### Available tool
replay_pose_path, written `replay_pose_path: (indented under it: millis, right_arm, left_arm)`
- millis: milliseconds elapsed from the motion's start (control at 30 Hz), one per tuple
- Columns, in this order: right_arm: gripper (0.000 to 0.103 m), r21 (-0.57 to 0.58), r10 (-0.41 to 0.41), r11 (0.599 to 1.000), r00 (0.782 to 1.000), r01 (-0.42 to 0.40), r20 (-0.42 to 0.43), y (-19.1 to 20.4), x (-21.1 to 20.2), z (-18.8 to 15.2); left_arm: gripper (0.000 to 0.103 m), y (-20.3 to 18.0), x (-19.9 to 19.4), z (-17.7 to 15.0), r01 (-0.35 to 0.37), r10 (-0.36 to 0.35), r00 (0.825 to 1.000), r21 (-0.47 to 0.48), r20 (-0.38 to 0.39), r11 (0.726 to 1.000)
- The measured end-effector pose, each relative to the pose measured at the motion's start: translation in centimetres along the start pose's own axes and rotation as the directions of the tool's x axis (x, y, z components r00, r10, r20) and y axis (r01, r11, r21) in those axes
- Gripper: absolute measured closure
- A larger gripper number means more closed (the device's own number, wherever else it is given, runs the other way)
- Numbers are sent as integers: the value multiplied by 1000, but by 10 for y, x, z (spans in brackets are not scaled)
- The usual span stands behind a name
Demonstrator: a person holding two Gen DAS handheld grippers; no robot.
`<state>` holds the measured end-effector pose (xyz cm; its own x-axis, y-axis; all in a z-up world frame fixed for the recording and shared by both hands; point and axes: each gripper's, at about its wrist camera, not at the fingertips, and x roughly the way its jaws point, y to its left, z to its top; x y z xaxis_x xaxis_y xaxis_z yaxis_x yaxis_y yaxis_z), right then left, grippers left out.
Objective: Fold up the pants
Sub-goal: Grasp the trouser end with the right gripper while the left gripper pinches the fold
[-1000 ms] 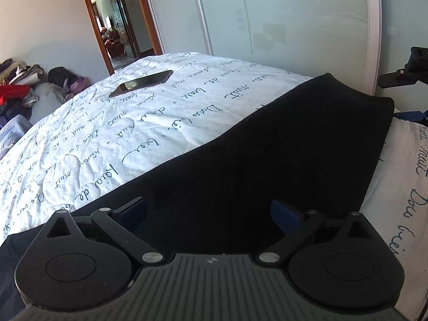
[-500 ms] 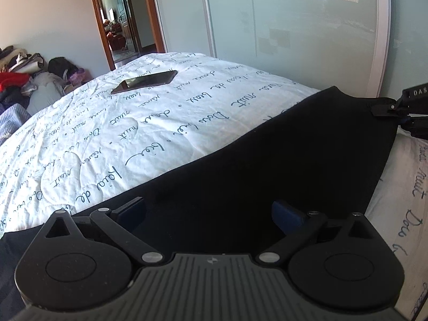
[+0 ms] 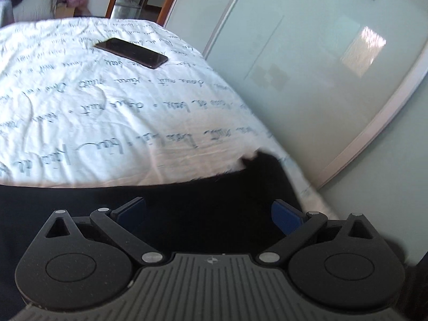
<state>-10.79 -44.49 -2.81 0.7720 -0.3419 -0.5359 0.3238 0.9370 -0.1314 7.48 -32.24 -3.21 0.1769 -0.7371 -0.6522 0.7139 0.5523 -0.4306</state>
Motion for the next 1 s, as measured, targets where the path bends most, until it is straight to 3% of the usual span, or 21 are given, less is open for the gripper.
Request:
replay_pose_path:
  millis: [167, 267, 333, 367, 433, 500, 533, 600, 700, 800, 933, 1000]
  right_arm:
    - [90, 8, 34, 999, 999, -34, 15, 3, -7, 4]
    - [90, 4, 75, 997, 997, -75, 35, 9, -17, 9]
    - [90, -23, 80, 997, 996, -79, 43, 20, -16, 11]
    - [90, -38, 77, 996, 996, -75, 43, 22, -17, 10]
    - [90, -49, 80, 996, 996, -78, 34, 25, -15, 8]
    - [90, -40, 94, 995, 995, -93, 23, 28, -12, 7]
    - [90, -38, 101, 994, 995, -100, 20, 30, -12, 7]
    - [90, -43, 118, 992, 993, -117, 21, 35, -13, 8]
    - [90, -51, 158, 986, 987, -156, 33, 48, -19, 8]
    - [90, -60, 221, 974, 974, -218, 50, 62, -25, 12]
    - [90, -66, 334, 942, 941, -330, 55, 90, -27, 15]
    - [90, -69, 397, 917, 916, -393, 54, 106, -25, 16]
  left_arm:
    - [2, 1, 25, 8, 143, -153, 987, -178, -42, 974]
    - [2, 0, 40, 11, 182, -210, 974, -254, -85, 950]
    - [14, 0, 41, 10, 194, -224, 971, -277, -80, 941]
    - [21, -2, 39, 9, 181, -207, 975, -265, -76, 947]
    - [60, -6, 34, 7, 104, -120, 990, -194, -76, 976]
    - [77, -11, 29, 4, 22, -31, 997, -122, -71, 992]
    - [92, -10, 26, 2, 14, -21, 998, -112, -61, 994]
    - [98, -7, 16, 0, 11, -16, 999, -112, -41, 994]
    - [98, -3, -8, -5, -12, 14, 1000, -96, 20, 995]
    - [98, 2, -37, -16, -83, 84, 992, -21, 89, 996]
    - [97, 21, -76, -32, -195, 190, 974, 27, 127, 981]
    - [97, 39, -92, -39, -234, 233, 965, -5, 118, 972]
